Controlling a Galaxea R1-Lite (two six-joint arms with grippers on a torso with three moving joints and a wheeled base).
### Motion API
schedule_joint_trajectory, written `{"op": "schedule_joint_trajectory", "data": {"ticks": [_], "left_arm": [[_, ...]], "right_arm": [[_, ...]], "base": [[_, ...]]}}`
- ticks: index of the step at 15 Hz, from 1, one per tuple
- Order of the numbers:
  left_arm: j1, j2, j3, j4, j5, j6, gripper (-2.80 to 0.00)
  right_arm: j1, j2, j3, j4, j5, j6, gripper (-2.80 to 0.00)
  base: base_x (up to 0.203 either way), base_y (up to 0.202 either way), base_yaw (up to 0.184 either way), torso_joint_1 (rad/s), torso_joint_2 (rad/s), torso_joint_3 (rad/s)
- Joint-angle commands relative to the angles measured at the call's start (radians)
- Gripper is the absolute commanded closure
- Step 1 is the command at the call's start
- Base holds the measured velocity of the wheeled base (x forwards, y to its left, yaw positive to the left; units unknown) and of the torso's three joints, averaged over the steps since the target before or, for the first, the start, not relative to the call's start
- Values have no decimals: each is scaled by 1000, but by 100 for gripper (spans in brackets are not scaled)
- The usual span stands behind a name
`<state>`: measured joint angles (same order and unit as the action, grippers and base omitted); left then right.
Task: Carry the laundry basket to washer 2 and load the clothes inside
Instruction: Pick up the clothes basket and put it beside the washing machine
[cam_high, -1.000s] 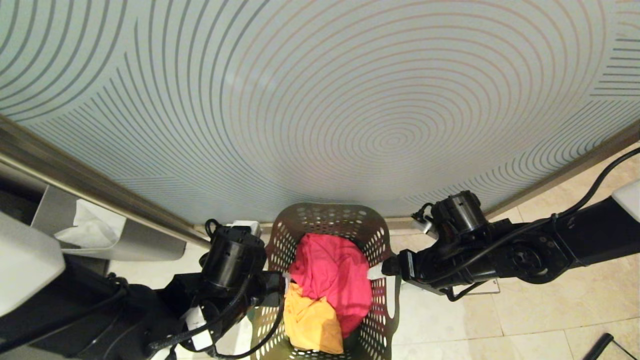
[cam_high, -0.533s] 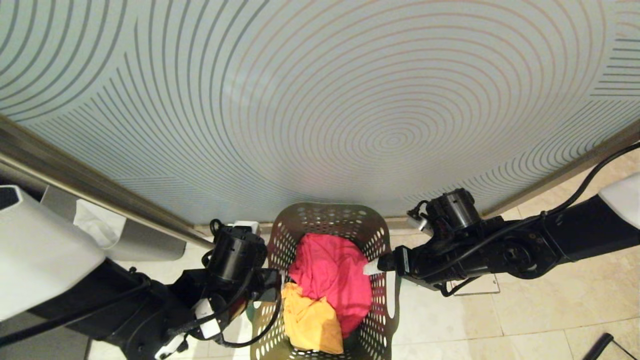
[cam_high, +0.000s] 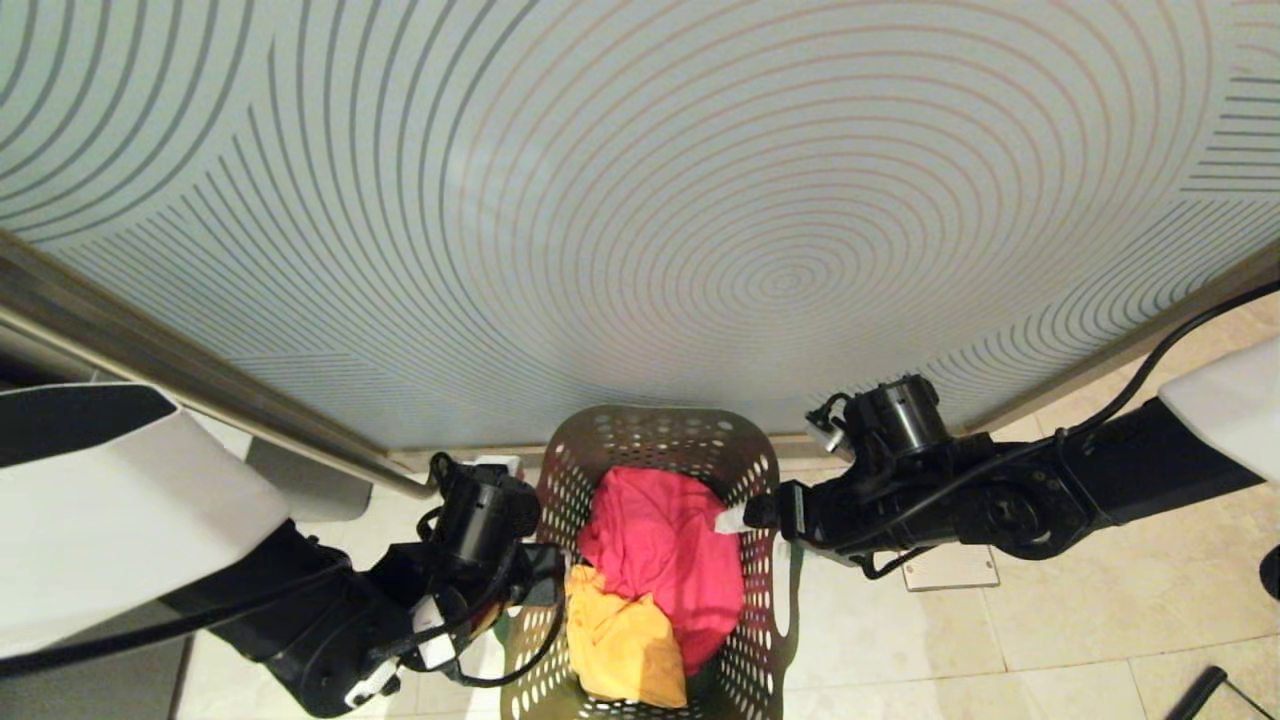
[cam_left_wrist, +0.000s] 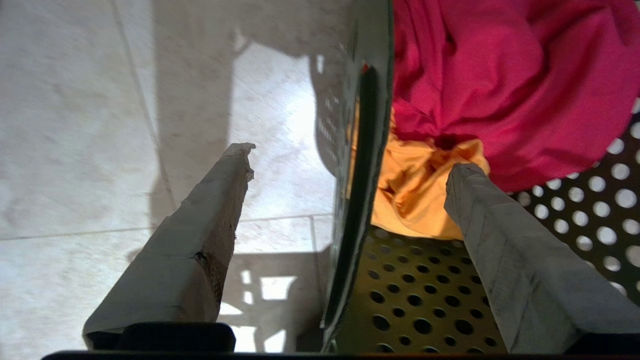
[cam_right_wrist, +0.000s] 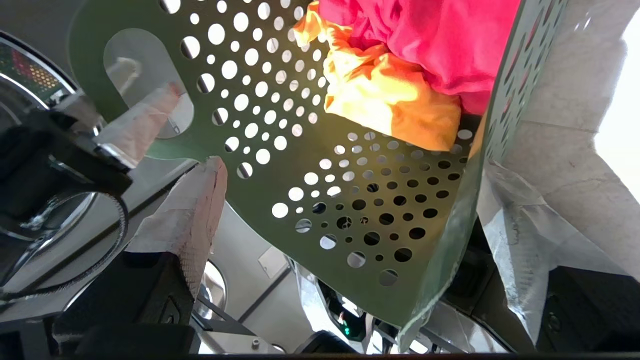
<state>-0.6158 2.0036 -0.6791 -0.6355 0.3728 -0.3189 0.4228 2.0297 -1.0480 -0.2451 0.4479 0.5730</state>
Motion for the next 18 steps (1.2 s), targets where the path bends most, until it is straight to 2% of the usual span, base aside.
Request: {"op": "schedule_joint_trajectory", "data": {"ticks": [1, 4, 6, 18], "left_arm": [[6, 17, -8, 3, -35, -33, -280], [17, 45, -11, 19, -87, -108, -280], [16, 53, -13, 17, -138, -126, -280], [16, 124, -62, 5, -134, -129, -280]], "right_arm": [[2, 6, 9, -28, 12, 2, -280], [4, 29, 25, -97, 31, 3, -280], [5, 50, 26, -129, 31, 4, -280], [17, 127, 14, -214, 31, 4, -280]], "base": [[0, 0, 0, 0, 0, 0], [0, 0, 0, 0, 0, 0], [0, 0, 0, 0, 0, 0], [0, 0, 0, 0, 0, 0]]}}
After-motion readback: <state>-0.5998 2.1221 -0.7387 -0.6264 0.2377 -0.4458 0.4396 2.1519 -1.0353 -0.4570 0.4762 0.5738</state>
